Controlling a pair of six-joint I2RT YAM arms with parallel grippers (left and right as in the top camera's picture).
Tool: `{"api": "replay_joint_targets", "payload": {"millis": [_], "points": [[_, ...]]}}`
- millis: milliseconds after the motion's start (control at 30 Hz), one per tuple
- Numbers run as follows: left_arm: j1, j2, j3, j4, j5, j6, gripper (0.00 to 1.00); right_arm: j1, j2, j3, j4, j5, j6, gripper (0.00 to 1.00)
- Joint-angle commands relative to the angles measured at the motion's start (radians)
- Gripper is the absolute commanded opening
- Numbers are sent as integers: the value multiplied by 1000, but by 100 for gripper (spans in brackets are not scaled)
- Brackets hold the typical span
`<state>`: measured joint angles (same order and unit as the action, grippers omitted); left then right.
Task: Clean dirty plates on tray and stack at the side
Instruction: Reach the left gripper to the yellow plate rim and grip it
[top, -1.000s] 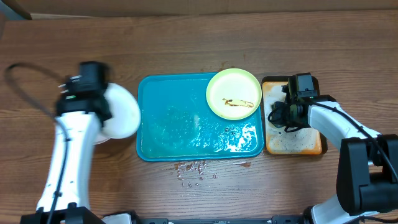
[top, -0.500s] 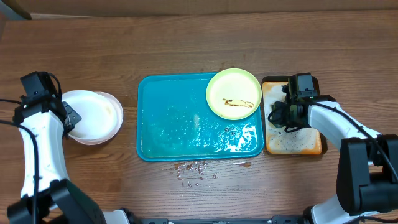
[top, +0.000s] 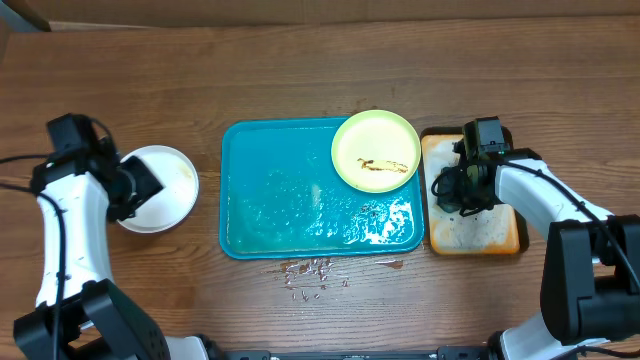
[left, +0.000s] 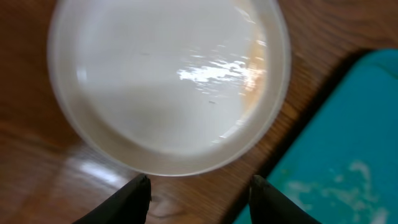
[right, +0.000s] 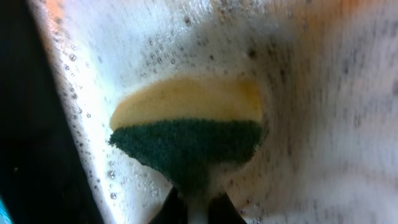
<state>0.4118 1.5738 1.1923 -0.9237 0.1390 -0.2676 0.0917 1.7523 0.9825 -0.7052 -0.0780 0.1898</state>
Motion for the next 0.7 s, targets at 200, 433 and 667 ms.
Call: {"api": "replay_joint_targets", "payload": {"millis": [200,433,667], "points": [[-260,8,22,52,195,115,62,-3,5,193,-215,5,-30,4],[-469,8,22,210,192,138,66,-3,8,150,-220,10,-29,4],[-590,10,22,322,165,137,66,-3,11,29,-144,10,-6,4]]}}
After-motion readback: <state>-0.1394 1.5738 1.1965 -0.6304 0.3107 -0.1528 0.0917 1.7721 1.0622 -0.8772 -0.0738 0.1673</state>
